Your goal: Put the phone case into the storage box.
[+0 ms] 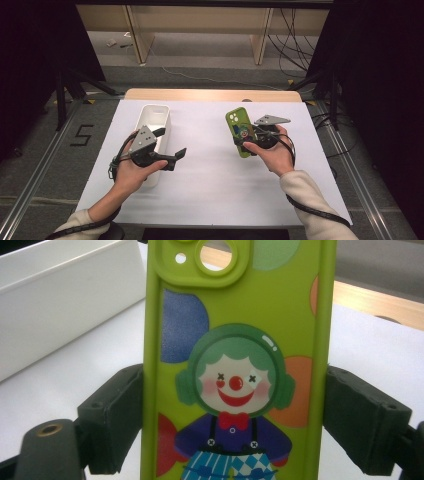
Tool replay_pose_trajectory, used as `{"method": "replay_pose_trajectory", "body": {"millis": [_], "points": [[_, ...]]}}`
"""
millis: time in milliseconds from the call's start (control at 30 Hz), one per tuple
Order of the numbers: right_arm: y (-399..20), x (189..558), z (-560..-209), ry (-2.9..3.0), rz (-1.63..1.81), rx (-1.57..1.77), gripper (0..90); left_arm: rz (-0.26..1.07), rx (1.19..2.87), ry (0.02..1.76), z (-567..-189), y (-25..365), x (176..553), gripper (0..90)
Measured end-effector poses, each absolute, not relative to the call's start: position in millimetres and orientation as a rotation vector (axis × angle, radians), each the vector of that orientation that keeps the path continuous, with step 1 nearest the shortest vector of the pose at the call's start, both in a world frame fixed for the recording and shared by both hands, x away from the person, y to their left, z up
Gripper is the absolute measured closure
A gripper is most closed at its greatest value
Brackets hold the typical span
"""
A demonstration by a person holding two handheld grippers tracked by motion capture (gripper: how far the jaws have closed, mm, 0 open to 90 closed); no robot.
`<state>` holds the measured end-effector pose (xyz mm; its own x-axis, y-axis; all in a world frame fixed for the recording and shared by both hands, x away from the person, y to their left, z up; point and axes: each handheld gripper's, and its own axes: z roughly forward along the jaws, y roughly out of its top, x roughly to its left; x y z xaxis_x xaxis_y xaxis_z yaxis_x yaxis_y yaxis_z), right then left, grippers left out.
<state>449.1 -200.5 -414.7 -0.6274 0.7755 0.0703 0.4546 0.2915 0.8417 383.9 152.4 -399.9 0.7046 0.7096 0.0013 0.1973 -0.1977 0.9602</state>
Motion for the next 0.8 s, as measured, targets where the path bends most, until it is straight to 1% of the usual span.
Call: {"method": "replay_pose_trajectory", "body": {"millis": [800], "points": [[-190, 445, -415, 2.212, 1.288, 1.07, 17.0, 0.534, 1.76, 0.697, -392, 110, 412, 4.2]]}}
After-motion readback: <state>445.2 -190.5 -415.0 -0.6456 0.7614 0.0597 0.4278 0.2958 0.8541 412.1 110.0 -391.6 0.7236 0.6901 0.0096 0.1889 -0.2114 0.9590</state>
